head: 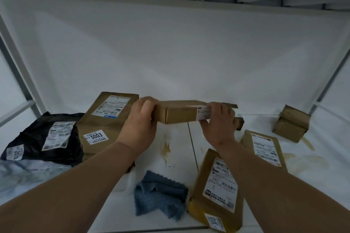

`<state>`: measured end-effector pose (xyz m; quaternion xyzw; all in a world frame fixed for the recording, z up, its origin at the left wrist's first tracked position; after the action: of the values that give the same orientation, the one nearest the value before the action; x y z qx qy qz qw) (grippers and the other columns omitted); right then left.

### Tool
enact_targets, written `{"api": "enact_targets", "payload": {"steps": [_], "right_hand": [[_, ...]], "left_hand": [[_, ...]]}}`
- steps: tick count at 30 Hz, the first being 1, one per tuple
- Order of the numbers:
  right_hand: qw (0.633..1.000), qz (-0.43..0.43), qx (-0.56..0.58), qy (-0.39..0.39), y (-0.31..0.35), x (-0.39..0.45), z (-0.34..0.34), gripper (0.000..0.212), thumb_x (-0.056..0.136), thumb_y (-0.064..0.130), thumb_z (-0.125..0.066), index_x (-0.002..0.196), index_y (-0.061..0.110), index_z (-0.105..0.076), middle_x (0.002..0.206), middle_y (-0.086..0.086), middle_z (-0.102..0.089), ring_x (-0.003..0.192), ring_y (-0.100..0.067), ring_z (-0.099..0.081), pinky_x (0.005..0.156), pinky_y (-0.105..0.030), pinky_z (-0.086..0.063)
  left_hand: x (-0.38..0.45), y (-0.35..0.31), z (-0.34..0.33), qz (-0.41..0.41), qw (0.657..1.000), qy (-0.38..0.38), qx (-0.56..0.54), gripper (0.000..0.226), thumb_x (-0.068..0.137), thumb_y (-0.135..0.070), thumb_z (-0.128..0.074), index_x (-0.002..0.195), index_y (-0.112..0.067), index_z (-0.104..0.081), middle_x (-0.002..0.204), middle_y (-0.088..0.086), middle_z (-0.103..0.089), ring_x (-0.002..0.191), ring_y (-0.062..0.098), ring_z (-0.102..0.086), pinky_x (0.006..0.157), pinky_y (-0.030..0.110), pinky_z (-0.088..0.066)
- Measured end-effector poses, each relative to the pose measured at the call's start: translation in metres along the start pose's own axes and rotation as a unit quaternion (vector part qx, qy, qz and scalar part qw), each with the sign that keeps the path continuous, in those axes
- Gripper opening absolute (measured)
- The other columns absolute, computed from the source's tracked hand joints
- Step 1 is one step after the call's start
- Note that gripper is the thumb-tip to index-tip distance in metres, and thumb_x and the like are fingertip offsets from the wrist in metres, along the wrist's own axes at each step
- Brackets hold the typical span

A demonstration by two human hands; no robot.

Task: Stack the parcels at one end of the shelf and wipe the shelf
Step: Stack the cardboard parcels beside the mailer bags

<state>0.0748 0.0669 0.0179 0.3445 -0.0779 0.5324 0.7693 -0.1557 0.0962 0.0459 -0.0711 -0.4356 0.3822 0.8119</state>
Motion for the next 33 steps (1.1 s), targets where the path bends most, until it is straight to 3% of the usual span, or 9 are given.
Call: {"api": "enact_targets", "payload": {"steps": [4,6,9,12,17,22,27,31,33], "right_hand": [[0.999,0.012,0.035,0.024,0.008,-0.001,-0.003,0.040,0.086,0.045,-0.063,0.117,0.024,-0.049,0.116,-0.001,-0.054,0.110,-0.027,-0.050,0.097,-0.050,-0.040],[0.990,-0.010,0.131,0.045,0.017,-0.004,-0.004,0.037,0.088,0.046,-0.061,0.113,0.022,-0.047,0.111,0.002,-0.058,0.101,-0.023,-0.057,0.089,-0.050,-0.048],[0.933,-0.108,0.316,0.132,0.028,-0.010,-0.007,0.044,0.093,0.047,-0.055,0.124,0.017,-0.047,0.124,0.004,-0.059,0.106,-0.018,-0.059,0.090,-0.040,-0.055],[0.860,-0.221,0.415,0.199,0.030,-0.019,-0.013,0.049,0.093,0.054,-0.051,0.122,0.016,-0.054,0.122,-0.005,-0.064,0.107,-0.023,-0.063,0.092,-0.044,-0.055],[0.778,-0.280,0.500,0.256,0.040,-0.037,-0.016,0.034,0.096,0.046,-0.050,0.112,0.020,-0.065,0.109,-0.005,-0.072,0.102,-0.024,-0.068,0.092,-0.045,-0.055],[0.767,-0.289,0.505,0.270,0.045,-0.051,-0.020,0.031,0.098,0.044,-0.049,0.111,0.023,-0.067,0.108,-0.006,-0.074,0.100,-0.026,-0.070,0.088,-0.044,-0.057],[0.769,-0.292,0.499,0.271,0.052,-0.054,-0.019,0.028,0.095,0.045,-0.053,0.106,0.025,-0.070,0.107,-0.008,-0.074,0.103,-0.029,-0.069,0.096,-0.050,-0.052],[0.767,-0.272,0.504,0.289,0.066,-0.051,-0.014,0.027,0.097,0.043,-0.051,0.105,0.025,-0.069,0.113,-0.013,-0.071,0.110,-0.033,-0.066,0.102,-0.051,-0.047],[0.763,-0.256,0.509,0.305,0.074,-0.048,-0.010,0.025,0.098,0.041,-0.049,0.104,0.025,-0.068,0.115,-0.016,-0.069,0.107,-0.033,-0.066,0.098,-0.042,-0.049]], "left_hand": [[0.009,0.007,0.013,0.150,0.981,-0.044,-0.116,0.063,0.093,-0.016,-0.060,0.147,-0.025,-0.029,0.150,-0.001,-0.034,0.138,0.014,-0.031,0.112,0.027,-0.027],[0.011,0.009,0.013,0.240,0.950,-0.034,-0.195,0.066,0.097,-0.024,-0.055,0.151,-0.031,-0.018,0.156,-0.002,-0.027,0.142,0.016,-0.028,0.107,0.026,-0.026],[0.009,0.010,0.005,0.309,0.923,0.050,-0.224,0.062,0.100,-0.035,-0.047,0.153,-0.032,-0.015,0.158,-0.003,-0.024,0.145,0.021,-0.026,0.112,0.038,-0.026],[0.003,0.015,-0.002,0.357,0.887,0.119,-0.266,0.058,0.099,-0.044,-0.044,0.151,-0.031,-0.023,0.153,-0.004,-0.034,0.139,0.024,-0.036,0.113,0.046,-0.031],[-0.010,0.025,-0.010,0.413,0.818,0.164,-0.365,0.050,0.093,-0.048,-0.053,0.139,-0.030,-0.045,0.123,-0.002,-0.063,0.107,0.023,-0.063,0.094,0.045,-0.053],[-0.016,0.030,-0.001,0.444,0.788,0.153,-0.399,0.031,0.092,-0.040,-0.061,0.116,-0.022,-0.062,0.106,0.004,-0.073,0.097,0.025,-0.070,0.084,0.047,-0.058],[-0.024,0.025,0.013,0.478,0.761,0.121,-0.421,0.017,0.091,-0.032,-0.064,0.103,-0.020,-0.060,0.102,0.009,-0.073,0.094,0.029,-0.071,0.086,0.052,-0.056],[-0.024,0.023,0.027,0.483,0.757,0.077,-0.434,0.019,0.090,-0.029,-0.065,0.107,-0.019,-0.061,0.096,0.008,-0.074,0.086,0.026,-0.073,0.074,0.043,-0.060],[-0.026,0.021,0.035,0.490,0.751,0.055,-0.440,0.014,0.091,-0.028,-0.063,0.101,-0.019,-0.061,0.092,0.007,-0.073,0.082,0.024,-0.072,0.063,0.036,-0.060]]}}
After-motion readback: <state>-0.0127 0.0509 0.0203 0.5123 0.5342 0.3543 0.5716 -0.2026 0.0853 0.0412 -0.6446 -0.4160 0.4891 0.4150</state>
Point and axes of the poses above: each hand's wrist, its own x-axis towards the middle knuckle, its own z-axis out of the back of the hand, y = z × x, the point moved 4 cm from there along x, towards the middle knuckle
